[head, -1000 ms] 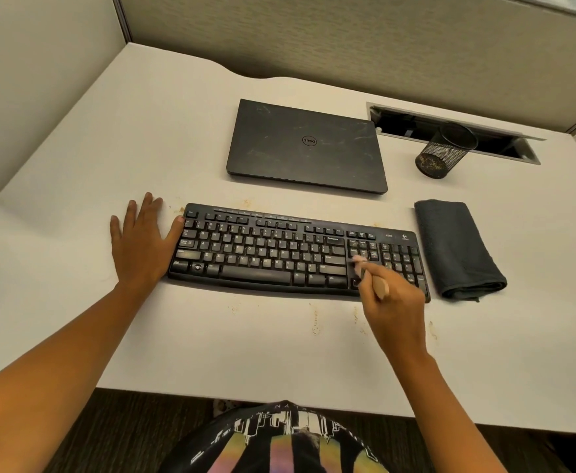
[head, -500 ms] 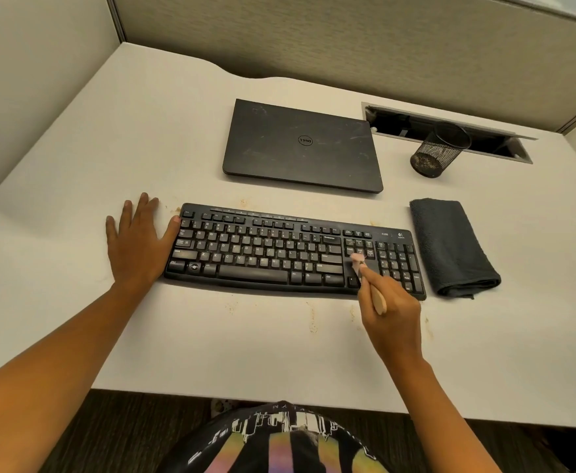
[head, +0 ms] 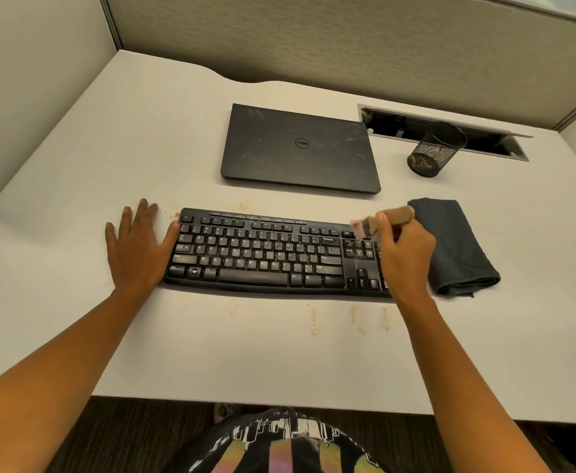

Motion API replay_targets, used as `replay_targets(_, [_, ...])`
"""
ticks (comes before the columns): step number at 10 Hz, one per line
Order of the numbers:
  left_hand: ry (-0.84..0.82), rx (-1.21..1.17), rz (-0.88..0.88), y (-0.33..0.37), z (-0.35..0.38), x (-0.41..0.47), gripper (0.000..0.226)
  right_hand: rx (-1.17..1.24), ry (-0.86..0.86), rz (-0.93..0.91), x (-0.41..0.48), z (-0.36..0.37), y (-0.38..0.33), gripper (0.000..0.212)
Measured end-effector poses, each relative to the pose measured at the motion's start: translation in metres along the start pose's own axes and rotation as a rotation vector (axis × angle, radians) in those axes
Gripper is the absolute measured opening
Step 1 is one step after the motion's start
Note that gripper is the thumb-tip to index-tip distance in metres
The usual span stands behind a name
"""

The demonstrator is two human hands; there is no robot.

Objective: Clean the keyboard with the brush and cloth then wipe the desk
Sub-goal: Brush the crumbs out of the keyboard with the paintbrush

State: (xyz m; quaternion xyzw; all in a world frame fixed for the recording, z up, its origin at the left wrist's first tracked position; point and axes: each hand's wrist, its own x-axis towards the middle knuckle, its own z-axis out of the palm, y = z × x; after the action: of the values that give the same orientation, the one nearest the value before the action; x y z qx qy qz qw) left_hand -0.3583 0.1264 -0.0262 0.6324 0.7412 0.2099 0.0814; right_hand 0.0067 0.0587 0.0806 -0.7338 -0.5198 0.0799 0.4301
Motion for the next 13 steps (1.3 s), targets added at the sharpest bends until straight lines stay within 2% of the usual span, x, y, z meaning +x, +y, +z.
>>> replay_targets(1, [0.000, -0.001, 0.003, 0.001, 0.000, 0.000, 0.059, -0.084, -0.107, 0.007, 0.019, 0.013, 0.000, 0.036])
replay_targets(2, [0.000, 0.002, 0.003, 0.001, -0.001, 0.000, 0.059, -0.107, -0.175, -0.021, 0.023, 0.013, 0.001, 0.043])
replay_targets(3, [0.007, 0.006, 0.004, 0.001, -0.001, 0.000, 0.059, -0.182, -0.342, 0.015, 0.032, -0.002, 0.000, 0.041])
replay_targets(4, [0.010, 0.008, 0.001, 0.001, 0.000, 0.000, 0.059, -0.229, -0.415, 0.059, 0.036, -0.013, 0.001, 0.038])
replay_targets(5, [0.008, 0.004, -0.006, 0.001, 0.000, 0.000, 0.058, -0.136, -0.273, 0.061, 0.036, -0.014, 0.000, 0.035])
replay_targets(6, [0.012, 0.010, -0.001, 0.002, 0.000, 0.000, 0.058, -0.071, -0.239, 0.097, 0.036, -0.008, -0.006, 0.035])
replay_targets(8, [0.005, 0.013, -0.011, 0.002, -0.001, 0.000, 0.058, -0.265, -0.494, 0.144, 0.028, -0.010, -0.014, 0.036])
replay_targets(9, [0.002, 0.017, -0.005, 0.001, -0.001, 0.000, 0.059, -0.271, -0.548, 0.209, 0.019, -0.028, -0.013, 0.032])
replay_targets(10, [0.002, 0.025, -0.006, 0.001, 0.000, 0.000, 0.059, -0.173, -0.354, 0.196, 0.015, -0.027, -0.012, 0.034])
replay_targets(11, [0.000, 0.012, -0.004, 0.001, 0.000, 0.001, 0.059, -0.160, -0.320, 0.150, 0.007, -0.021, -0.012, 0.040])
replay_targets(12, [0.003, 0.013, -0.005, 0.001, 0.000, 0.001, 0.059, -0.259, -0.458, 0.173, 0.004, -0.023, -0.010, 0.037])
replay_targets(13, [0.002, 0.018, -0.003, 0.000, 0.000, 0.001, 0.059, -0.232, -0.387, 0.118, -0.002, -0.028, -0.009, 0.040])
